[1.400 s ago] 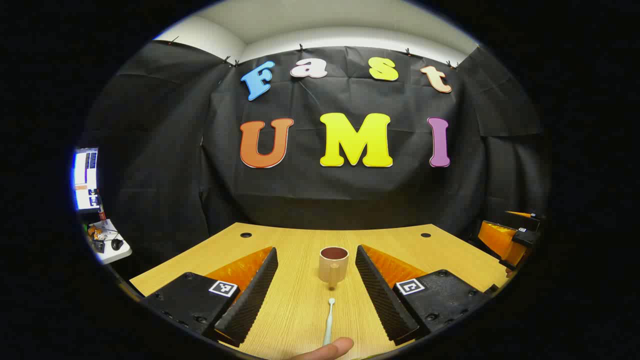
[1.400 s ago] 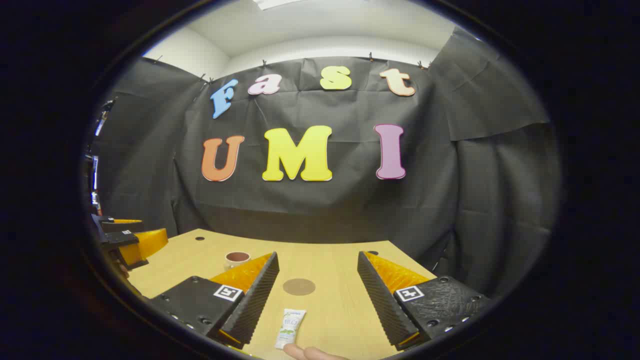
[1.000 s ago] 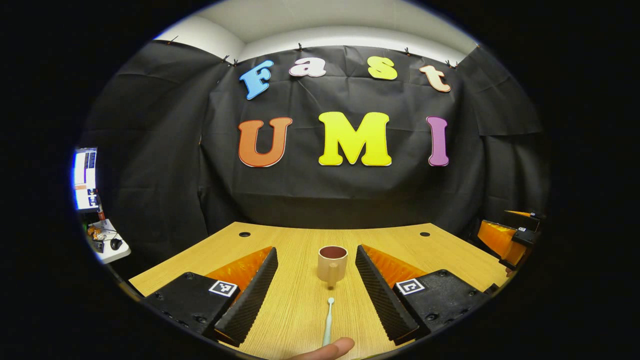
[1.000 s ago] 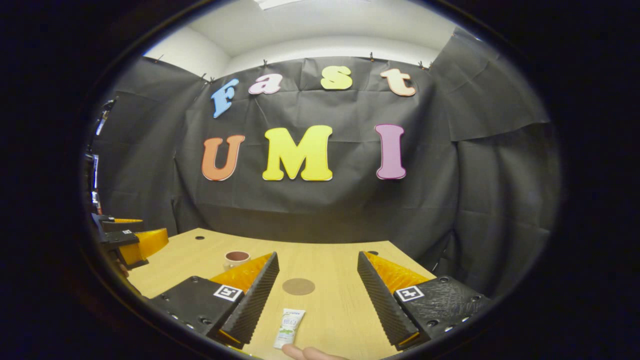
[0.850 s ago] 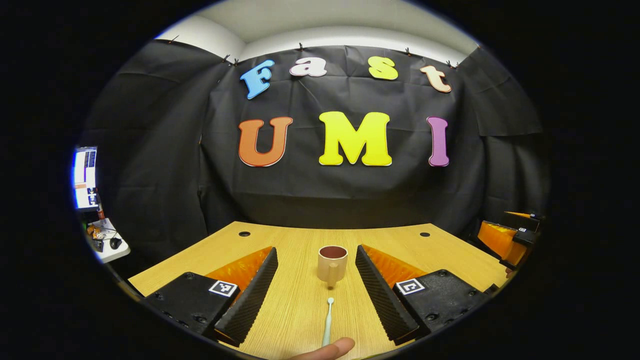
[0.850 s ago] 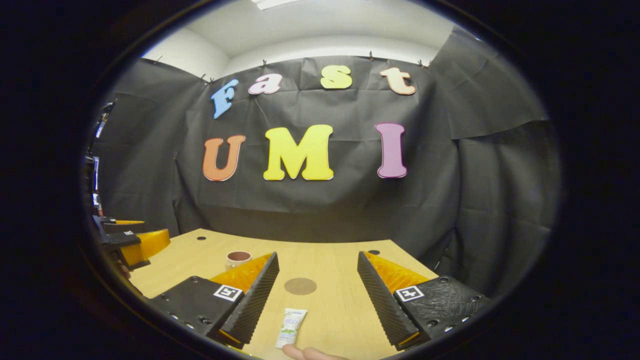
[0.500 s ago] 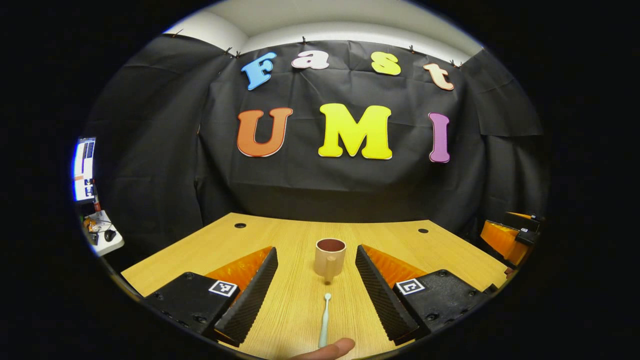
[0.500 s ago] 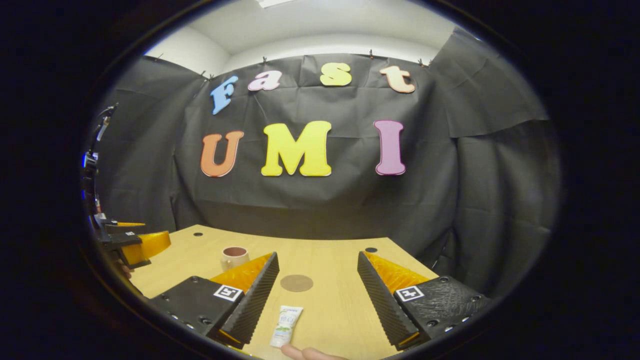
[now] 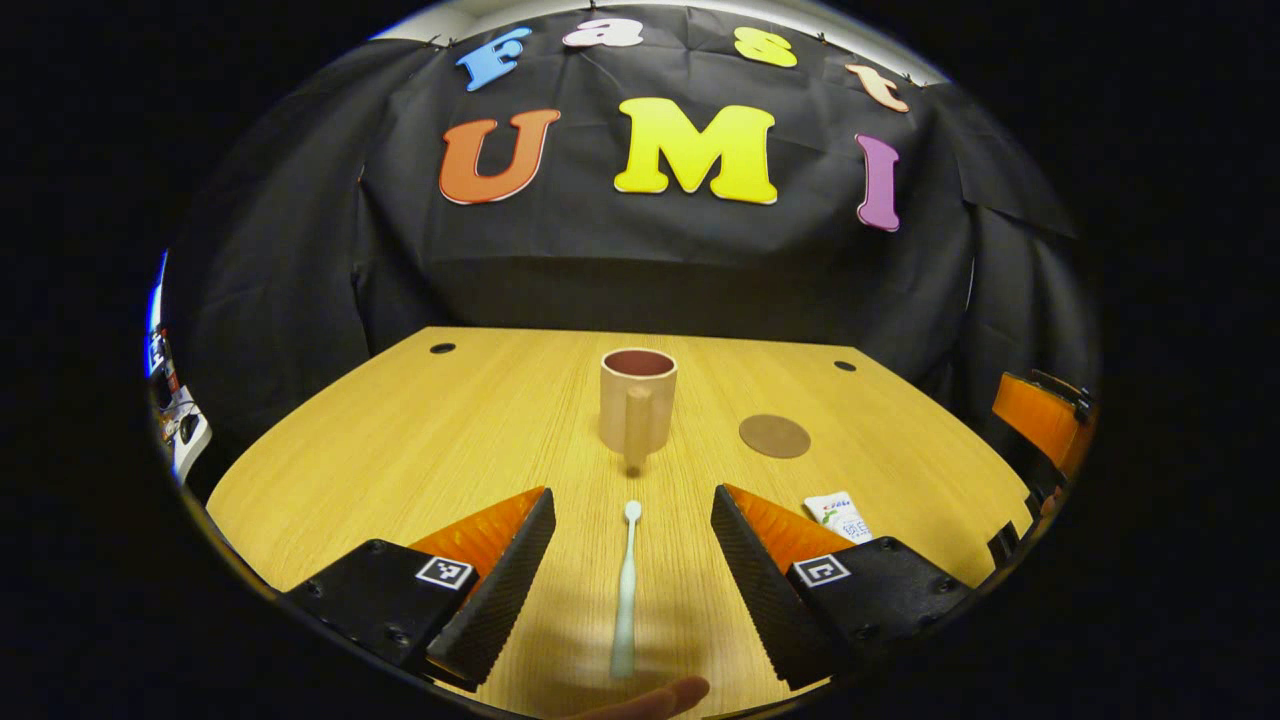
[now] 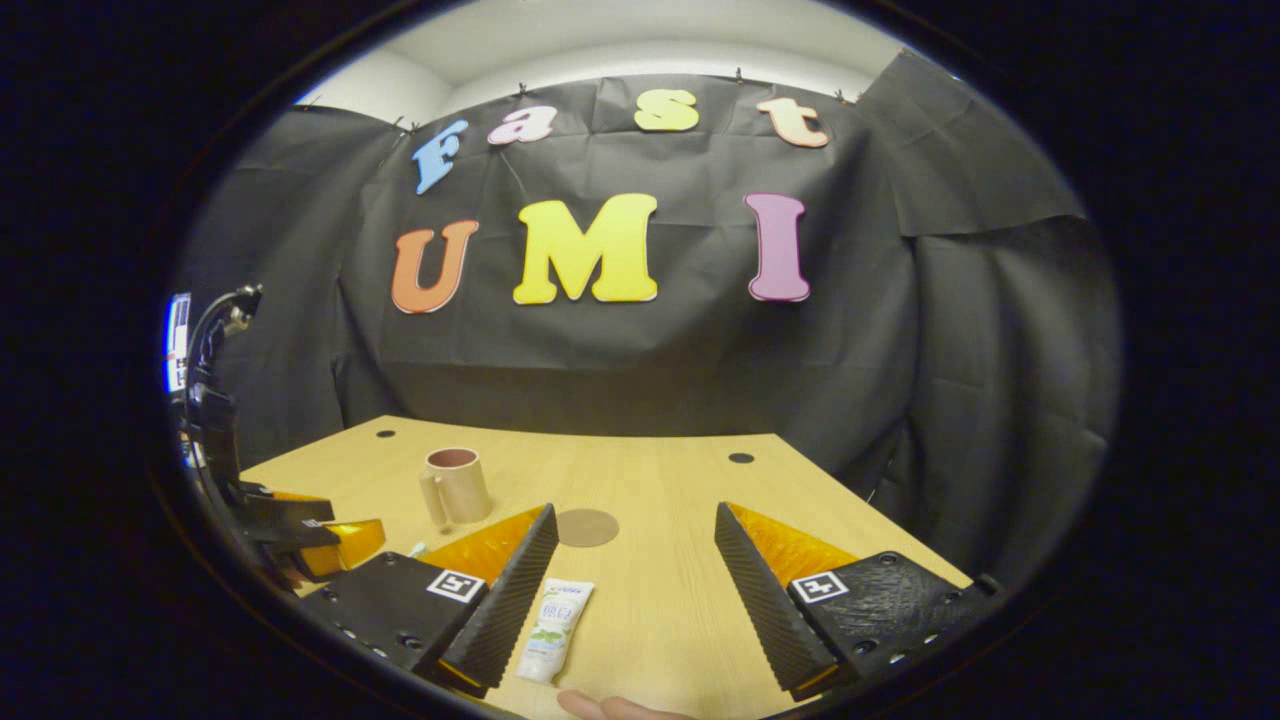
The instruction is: Put the toothbrush and toothpaste on the desktop into the cup, then pick up the cup and place it on the coaster on the desktop.
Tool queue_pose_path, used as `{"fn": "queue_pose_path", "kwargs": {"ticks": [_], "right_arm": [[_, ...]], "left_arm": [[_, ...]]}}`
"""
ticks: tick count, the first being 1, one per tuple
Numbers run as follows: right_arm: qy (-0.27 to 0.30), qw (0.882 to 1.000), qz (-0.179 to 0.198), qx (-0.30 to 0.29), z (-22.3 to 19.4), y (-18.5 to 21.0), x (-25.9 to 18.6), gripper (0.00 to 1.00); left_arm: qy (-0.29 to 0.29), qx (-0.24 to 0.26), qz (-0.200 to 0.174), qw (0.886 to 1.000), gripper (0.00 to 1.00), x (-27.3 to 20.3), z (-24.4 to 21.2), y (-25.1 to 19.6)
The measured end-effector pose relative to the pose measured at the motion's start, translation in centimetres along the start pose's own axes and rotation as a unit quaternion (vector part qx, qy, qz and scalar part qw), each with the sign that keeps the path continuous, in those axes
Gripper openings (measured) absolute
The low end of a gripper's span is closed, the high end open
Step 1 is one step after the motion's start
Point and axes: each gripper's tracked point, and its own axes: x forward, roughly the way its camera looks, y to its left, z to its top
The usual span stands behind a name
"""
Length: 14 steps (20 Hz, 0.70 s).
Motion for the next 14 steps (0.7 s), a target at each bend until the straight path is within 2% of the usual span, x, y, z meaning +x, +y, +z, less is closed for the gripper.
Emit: {"fn": "queue_pose_path", "kwargs": {"ticks": [6,7,8,14], "right_arm": [[0.032,0.999,0.009,-0.013,-2.7,0.9,1.0,0.95],[0.036,0.999,0.013,-0.012,-3.0,1.2,1.1,0.95],[0.042,0.999,0.016,-0.010,-3.2,1.5,1.1,0.95],[0.052,0.998,0.026,-0.020,-4.0,2.7,1.2,0.96]], "left_arm": [[0.071,0.001,-0.001,0.997,0.99,2.7,-4.1,0.0],[0.079,0.000,-0.003,0.997,0.96,2.9,-4.6,0.1],[0.089,-0.003,-0.005,0.996,0.88,3.0,-5.1,0.0],[0.110,-0.003,-0.014,0.994,0.65,3.5,-6.3,-0.4]]}}
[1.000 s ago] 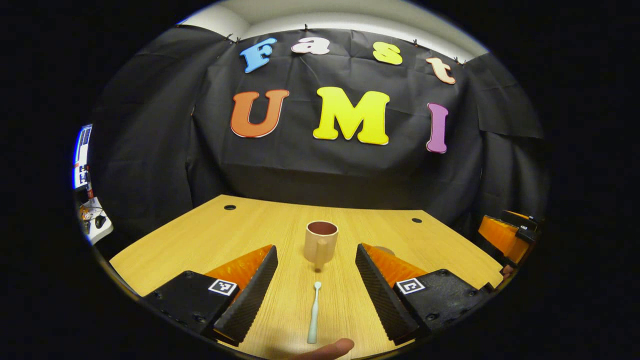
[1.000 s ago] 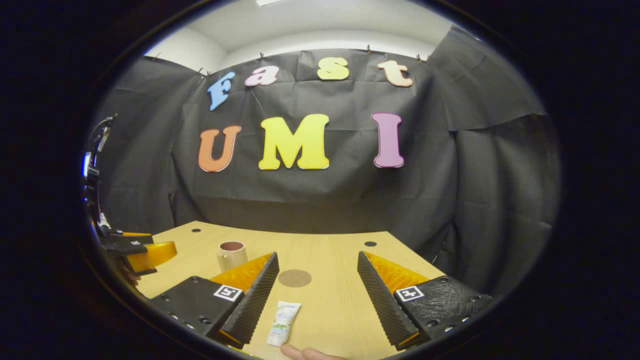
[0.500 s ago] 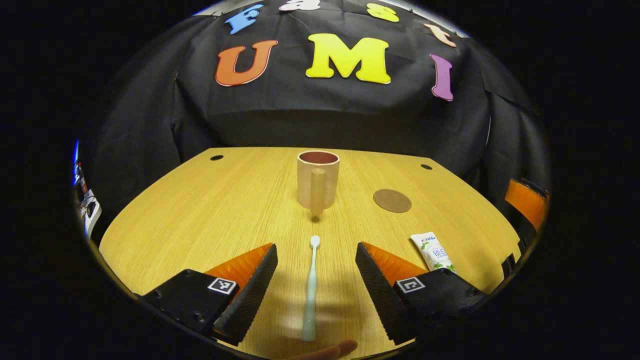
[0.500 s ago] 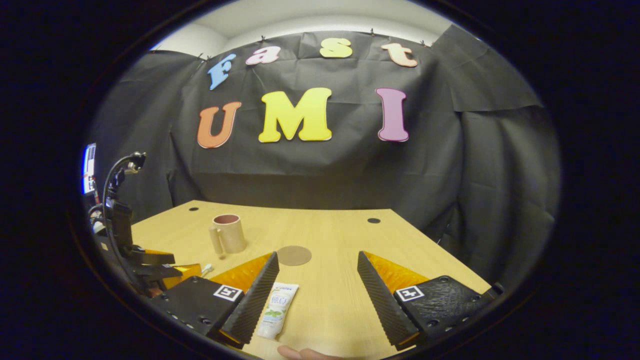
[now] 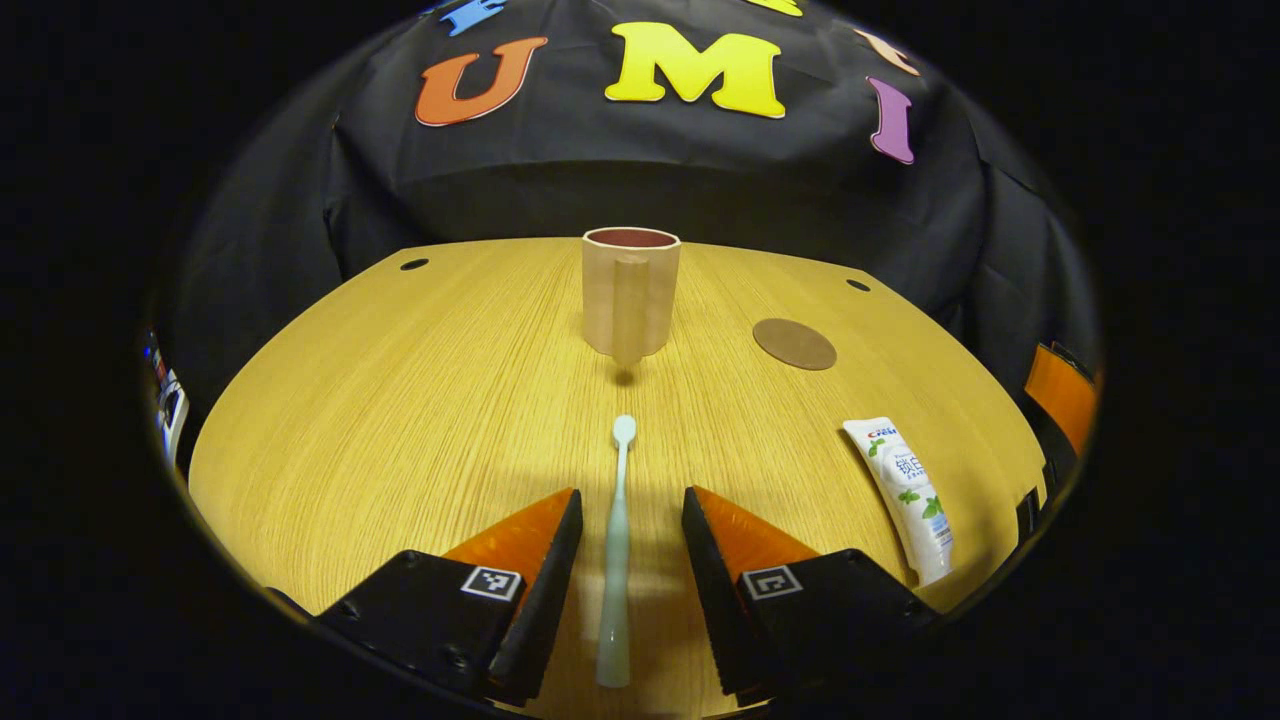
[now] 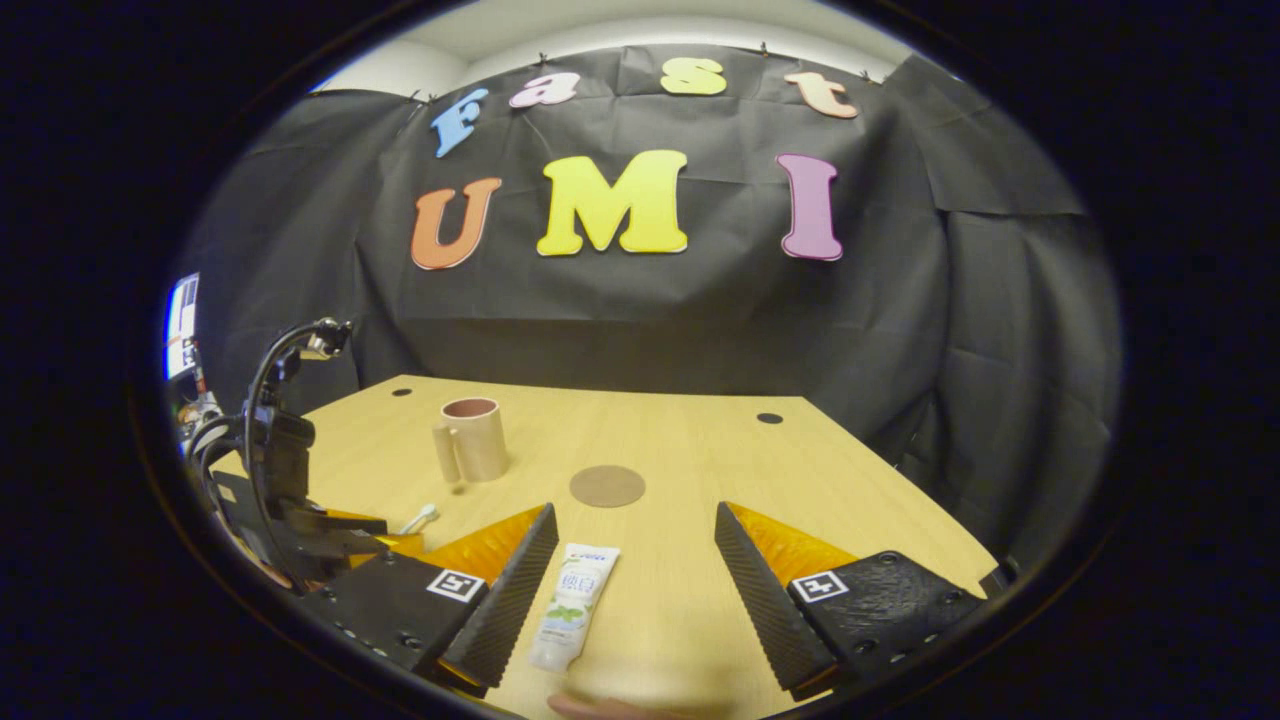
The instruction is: Put the toothbrush and toothpaste on the desktop into the cup, then pick up the cup and place it on the coaster on the desktop.
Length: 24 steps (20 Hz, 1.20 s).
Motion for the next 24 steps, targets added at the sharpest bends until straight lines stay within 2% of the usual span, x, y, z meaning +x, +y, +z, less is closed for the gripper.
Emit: {"fn": "queue_pose_path", "kwargs": {"ticks": [1,3,8,9,13,19,24], "right_arm": [[0.001,1.000,0.003,-0.002,-0.1,0.2,0.0,0.96],[0.002,1.000,0.006,-0.006,-0.1,0.5,-0.1,0.98],[0.012,1.000,0.010,-0.007,-0.7,0.9,-0.1,0.96],[0.014,1.000,0.010,-0.007,-1.0,1.0,-0.1,0.96],[0.026,1.000,0.013,-0.007,-1.5,1.2,0.2,0.98],[0.052,0.998,0.020,-0.008,-3.2,2.1,0.7,0.96],[0.089,0.996,0.020,-0.021,-6.0,3.4,1.4,0.98]], "left_arm": [[0.002,-0.004,-0.003,1.000,0.63,0.0,-0.1,-0.2],[0.006,-0.003,-0.002,1.000,0.49,0.2,-0.4,-0.2],[-0.002,-0.003,0.000,1.000,0.32,0.3,-0.4,0.2],[-0.004,-0.004,-0.001,1.000,0.34,0.3,-0.3,0.4],[-0.003,-0.001,0.005,1.000,0.13,0.3,-0.4,0.8],[-0.025,-0.014,0.001,1.000,0.08,-0.3,0.1,0.5],[-0.100,-0.015,-0.001,0.995,0.07,-3.3,3.0,0.5]]}}
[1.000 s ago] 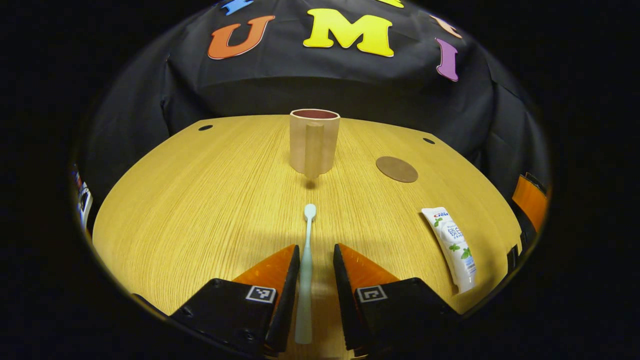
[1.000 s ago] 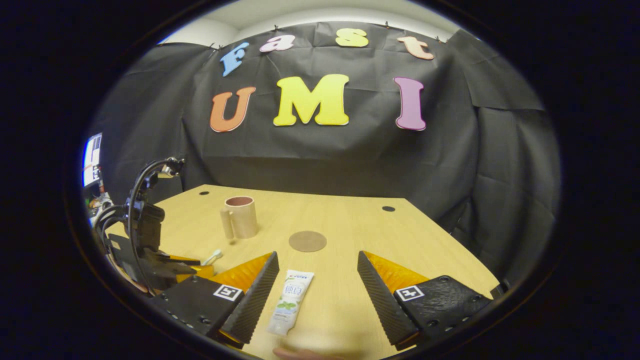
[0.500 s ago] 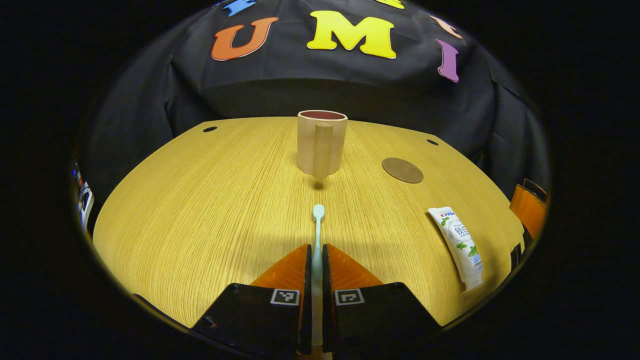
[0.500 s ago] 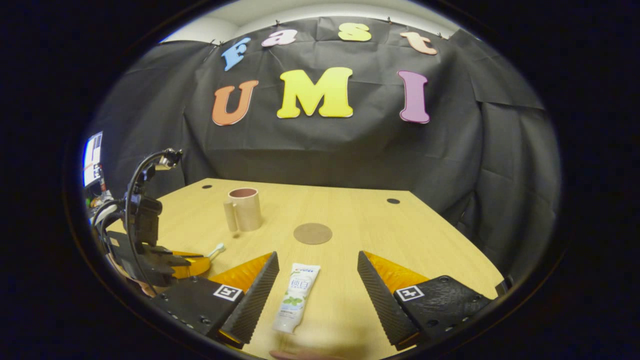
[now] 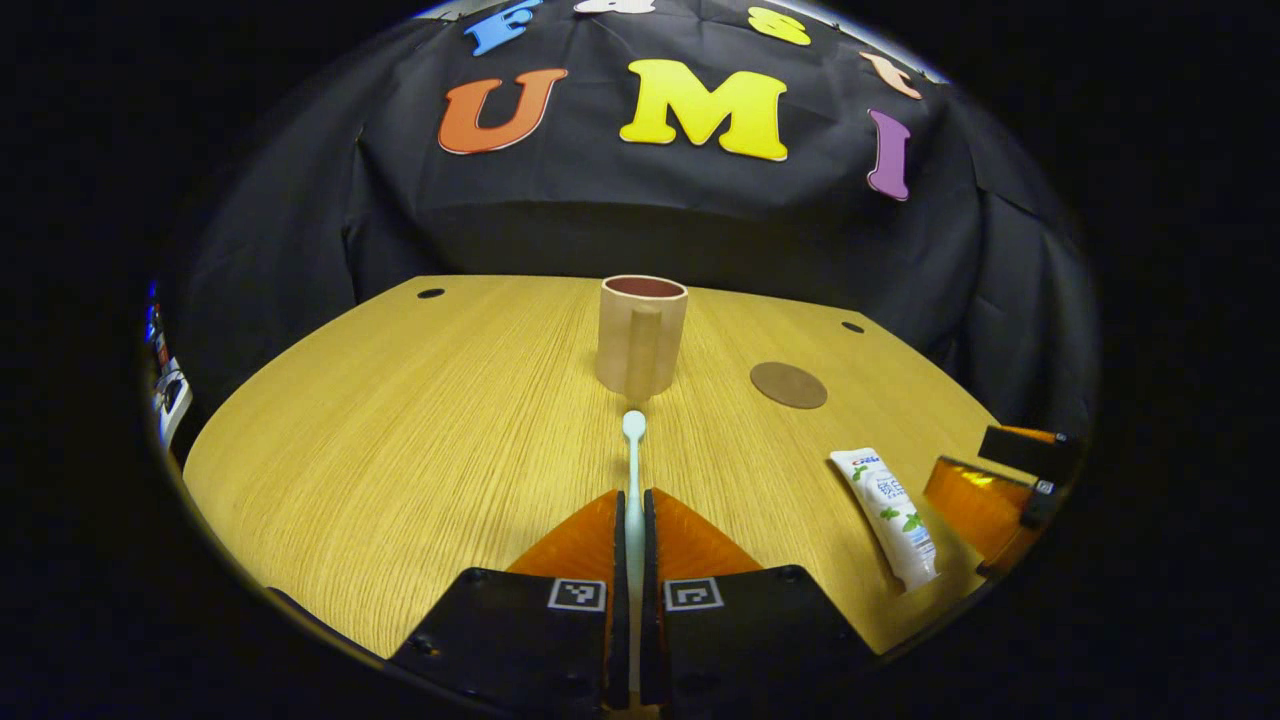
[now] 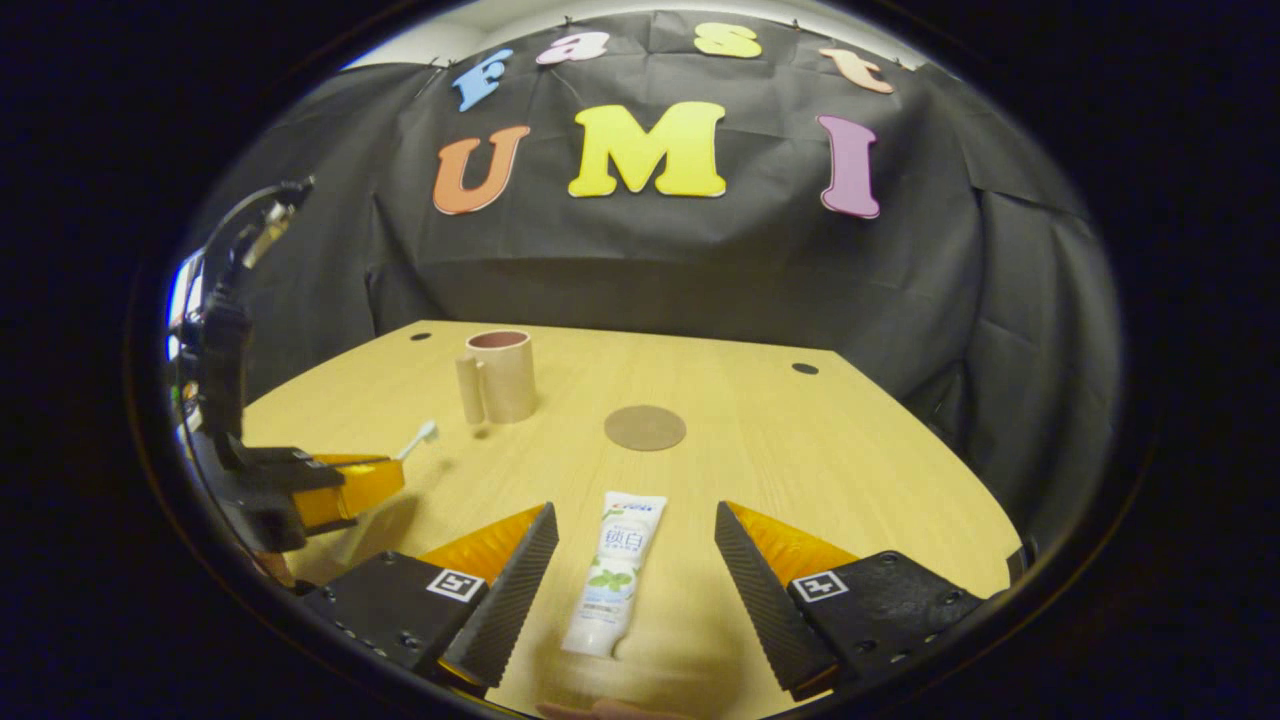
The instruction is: Put the toothbrush and toothpaste on the desktop into the cup, then pick up the cup and place it on the coaster on the desktop.
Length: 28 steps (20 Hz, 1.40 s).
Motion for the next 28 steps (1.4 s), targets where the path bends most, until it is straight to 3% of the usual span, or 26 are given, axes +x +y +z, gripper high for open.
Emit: {"fn": "queue_pose_path", "kwargs": {"ticks": [4,10,14,15,18,23,28], "right_arm": [[0.036,0.999,0.002,0.004,-2.4,0.8,0.9,0.98],[0.072,0.997,-0.004,0.007,-4.0,1.4,2.6,0.82],[0.089,0.996,-0.014,0.022,-4.8,0.9,3.0,0.69],[0.099,0.995,-0.012,0.024,-5.3,1.0,3.2,0.55],[0.107,0.994,-0.002,0.025,-5.5,1.0,3.2,0.41],[0.100,0.994,0.022,0.035,-5.3,1.6,2.9,0.34],[0.063,0.996,0.030,0.048,-3.4,0.8,2.2,0.34]], "left_arm": [[-0.063,0.015,0.002,0.998,0.07,-2.9,3.4,-0.1],[-0.136,0.028,0.000,0.990,0.07,-6.6,7.4,-0.6],[-0.161,0.028,-0.005,0.987,0.07,-7.9,9.1,-0.8],[-0.163,0.029,-0.004,0.986,0.07,-8.0,9.2,-0.7],[-0.170,0.038,-0.005,0.985,0.07,-8.5,10.0,-1.1],[-0.180,0.036,-0.007,0.983,0.07,-8.1,11.5,-0.6],[-0.175,0.033,-0.008,0.984,0.07,-6.1,13.6,-0.2]]}}
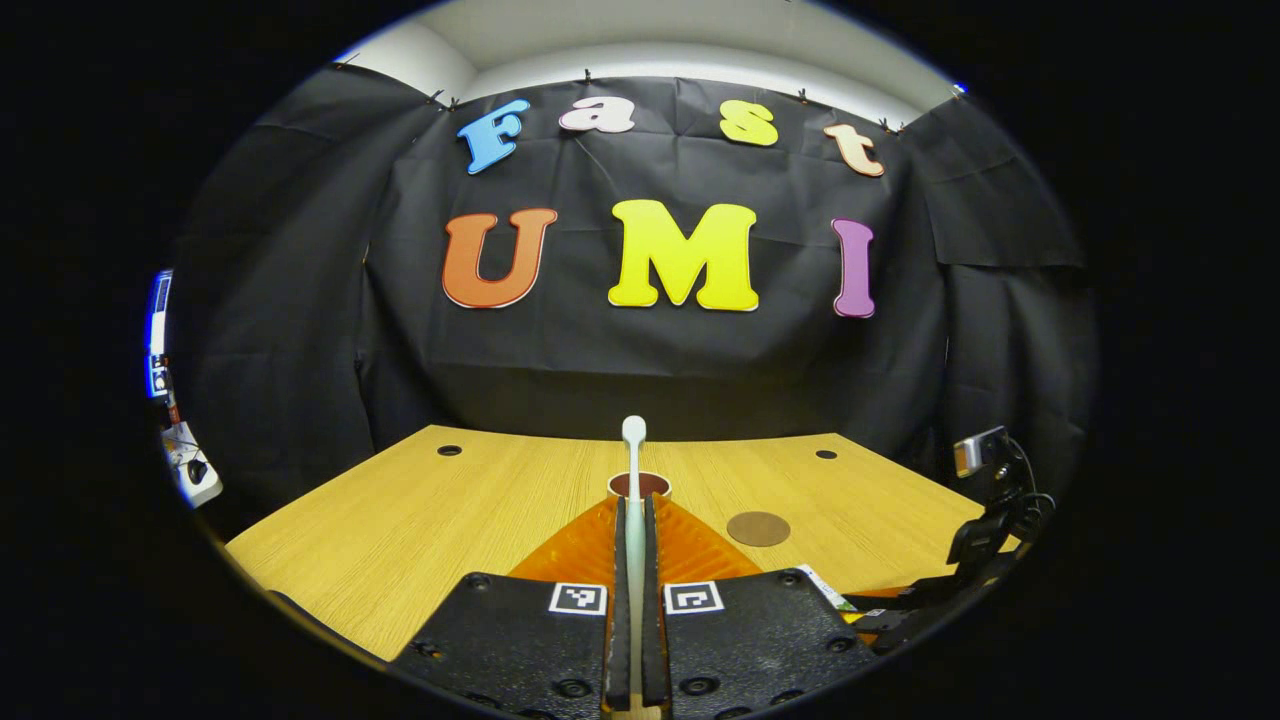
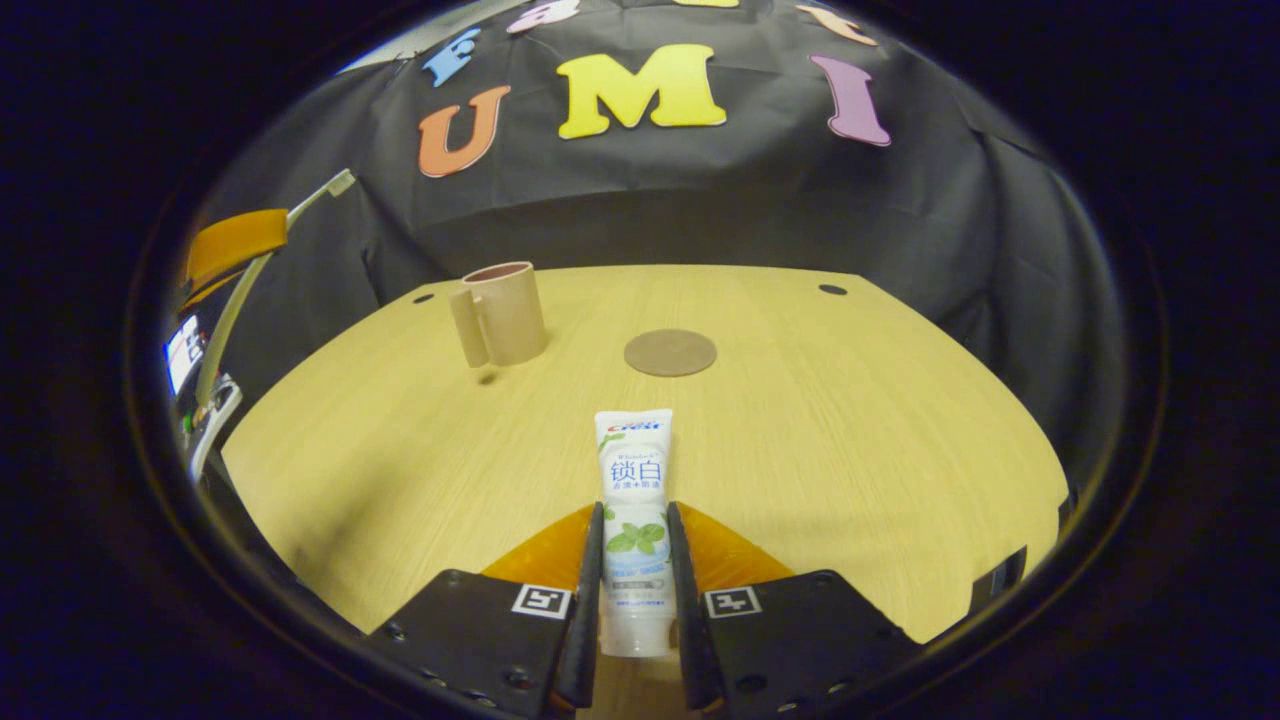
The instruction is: Put the toothbrush and toothpaste on the desktop into the cup, then pick up the cup and place it on the coaster on the desktop.
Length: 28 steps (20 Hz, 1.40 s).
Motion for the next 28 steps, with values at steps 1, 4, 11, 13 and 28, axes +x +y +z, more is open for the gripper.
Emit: {"fn": "queue_pose_path", "kwargs": {"ticks": [1,4,11,13,28], "right_arm": [[-0.015,1.000,0.001,0.004,0.9,-0.3,-0.4,0.34],[-0.047,0.999,0.014,0.004,2.6,-0.6,-1.3,0.34],[-0.095,0.995,0.024,-0.012,5.2,-1.4,-0.9,0.34],[-0.098,0.995,0.019,-0.012,5.6,-1.9,-0.2,0.34],[-0.087,0.996,0.011,0.013,4.7,-3.5,2.0,0.34]], "left_arm": [[0.004,-0.002,0.000,1.000,0.07,0.9,0.2,0.1],[-0.002,-0.010,-0.006,1.000,0.07,3.1,1.3,0.0],[-0.017,0.020,-0.009,1.000,0.07,12.3,3.8,-0.5],[-0.026,0.022,-0.007,0.999,0.07,14.3,4.6,-0.3],[-0.023,-0.001,0.017,1.000,0.08,22.5,3.7,0.3]]}}
